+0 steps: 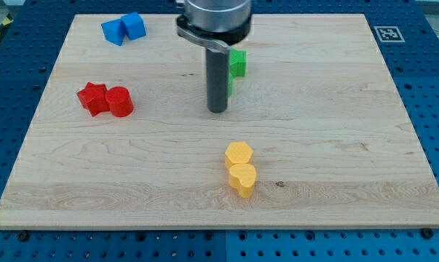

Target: Move the yellow hexagon slightly towards up

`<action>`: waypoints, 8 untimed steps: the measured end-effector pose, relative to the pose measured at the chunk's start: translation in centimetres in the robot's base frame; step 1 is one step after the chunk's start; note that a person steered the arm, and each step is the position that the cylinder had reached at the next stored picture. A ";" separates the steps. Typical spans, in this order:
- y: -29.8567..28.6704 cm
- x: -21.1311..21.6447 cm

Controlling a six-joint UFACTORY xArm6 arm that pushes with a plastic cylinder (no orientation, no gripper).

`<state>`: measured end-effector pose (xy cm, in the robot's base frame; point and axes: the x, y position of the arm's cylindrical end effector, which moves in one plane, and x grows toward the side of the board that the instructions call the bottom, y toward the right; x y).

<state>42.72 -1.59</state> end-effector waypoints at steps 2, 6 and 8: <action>0.0 -8.0; -3.3 12.8; 1.9 19.0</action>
<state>61.75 0.27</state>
